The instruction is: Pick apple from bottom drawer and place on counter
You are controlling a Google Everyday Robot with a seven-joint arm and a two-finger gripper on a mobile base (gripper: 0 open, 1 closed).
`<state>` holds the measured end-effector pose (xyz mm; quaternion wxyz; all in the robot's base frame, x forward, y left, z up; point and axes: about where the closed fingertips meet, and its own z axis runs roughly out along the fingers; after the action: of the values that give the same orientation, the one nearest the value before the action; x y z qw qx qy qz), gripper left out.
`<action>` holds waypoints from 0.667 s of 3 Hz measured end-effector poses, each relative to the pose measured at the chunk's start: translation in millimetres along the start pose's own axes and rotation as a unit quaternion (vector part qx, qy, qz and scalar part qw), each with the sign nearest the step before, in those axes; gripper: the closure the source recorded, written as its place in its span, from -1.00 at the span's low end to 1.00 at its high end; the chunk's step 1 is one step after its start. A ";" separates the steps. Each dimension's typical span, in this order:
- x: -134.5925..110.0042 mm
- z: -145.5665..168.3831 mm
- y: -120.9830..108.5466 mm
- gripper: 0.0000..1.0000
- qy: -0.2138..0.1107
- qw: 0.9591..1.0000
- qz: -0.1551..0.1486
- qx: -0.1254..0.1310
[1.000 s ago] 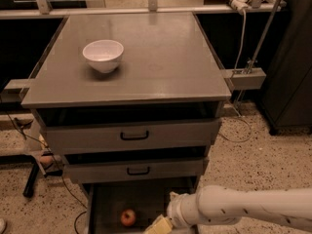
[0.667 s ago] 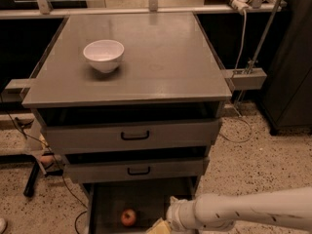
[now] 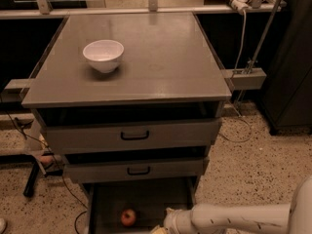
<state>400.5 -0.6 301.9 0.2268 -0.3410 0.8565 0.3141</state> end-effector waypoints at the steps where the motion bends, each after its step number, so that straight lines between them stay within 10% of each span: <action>1: 5.5 7.6 3.1 -1.00 0.001 1.000 0.008 -0.008; 2: -0.5 20.2 -1.7 -1.00 -0.008 1.000 -0.001 -0.001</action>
Offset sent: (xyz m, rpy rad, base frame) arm 0.0056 0.0370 -0.0570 0.0447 -0.0005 -0.0324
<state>405.6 12.7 287.4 0.2335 -0.3396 0.8542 0.3170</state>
